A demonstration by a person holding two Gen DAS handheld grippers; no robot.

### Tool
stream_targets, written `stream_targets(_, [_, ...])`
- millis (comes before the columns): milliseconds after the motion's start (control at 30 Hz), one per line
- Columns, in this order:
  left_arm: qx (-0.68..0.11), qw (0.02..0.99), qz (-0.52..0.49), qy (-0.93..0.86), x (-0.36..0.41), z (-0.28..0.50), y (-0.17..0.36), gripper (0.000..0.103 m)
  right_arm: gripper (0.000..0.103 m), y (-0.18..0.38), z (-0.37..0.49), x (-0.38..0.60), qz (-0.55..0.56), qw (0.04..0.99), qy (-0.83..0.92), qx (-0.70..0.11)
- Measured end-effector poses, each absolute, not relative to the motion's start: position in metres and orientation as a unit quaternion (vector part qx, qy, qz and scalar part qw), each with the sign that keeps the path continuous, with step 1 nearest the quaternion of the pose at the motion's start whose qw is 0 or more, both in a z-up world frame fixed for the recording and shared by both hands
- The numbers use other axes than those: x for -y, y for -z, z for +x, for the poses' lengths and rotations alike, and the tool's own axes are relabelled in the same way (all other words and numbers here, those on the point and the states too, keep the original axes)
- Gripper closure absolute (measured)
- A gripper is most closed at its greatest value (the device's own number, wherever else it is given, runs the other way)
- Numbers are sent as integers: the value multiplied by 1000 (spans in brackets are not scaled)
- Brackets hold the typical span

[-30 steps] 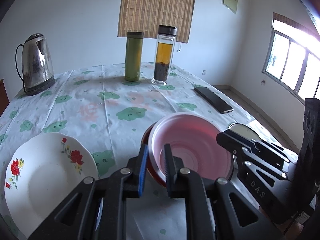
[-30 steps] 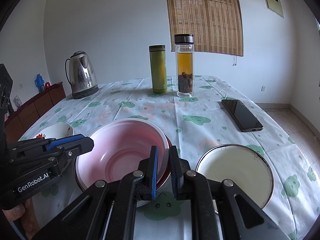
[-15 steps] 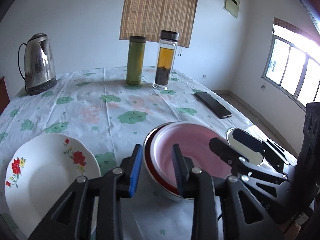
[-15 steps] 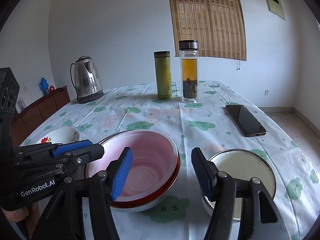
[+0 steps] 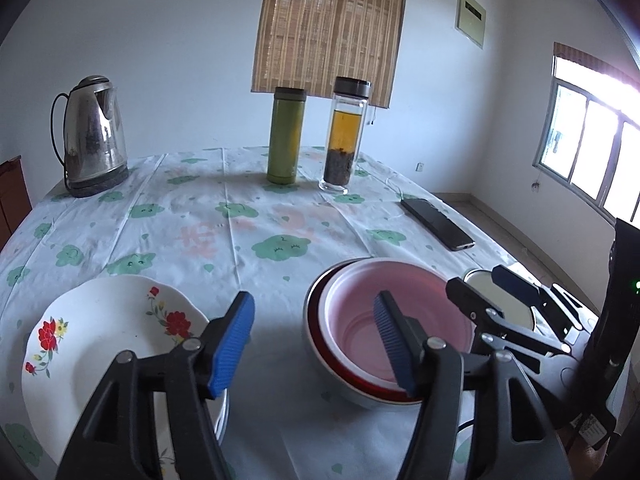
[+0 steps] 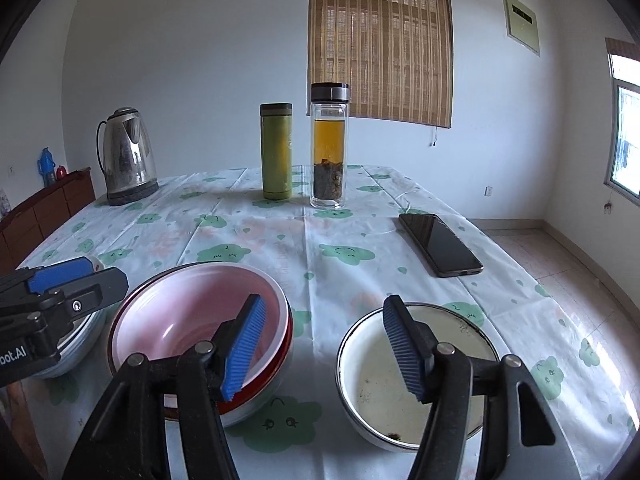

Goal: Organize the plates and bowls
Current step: 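Open both grippers and release the pink bowl, then move both grippers to the rim of the white enamel bowl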

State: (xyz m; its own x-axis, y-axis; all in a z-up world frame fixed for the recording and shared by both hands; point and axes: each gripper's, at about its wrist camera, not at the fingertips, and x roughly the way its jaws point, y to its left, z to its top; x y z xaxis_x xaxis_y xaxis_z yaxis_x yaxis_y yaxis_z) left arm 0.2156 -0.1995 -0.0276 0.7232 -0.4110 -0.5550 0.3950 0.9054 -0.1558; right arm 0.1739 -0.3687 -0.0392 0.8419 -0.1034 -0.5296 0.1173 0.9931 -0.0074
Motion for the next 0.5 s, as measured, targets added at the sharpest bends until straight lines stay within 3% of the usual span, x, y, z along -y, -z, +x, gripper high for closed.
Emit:
stream_targets(233, [-301, 931, -19, 207, 196, 217, 28, 38, 40, 35, 171, 369, 21, 963, 49, -264])
stream_targets(500, [-293, 935, -49, 191, 179, 221, 22, 33, 40, 27, 168, 378, 140, 958, -79, -237])
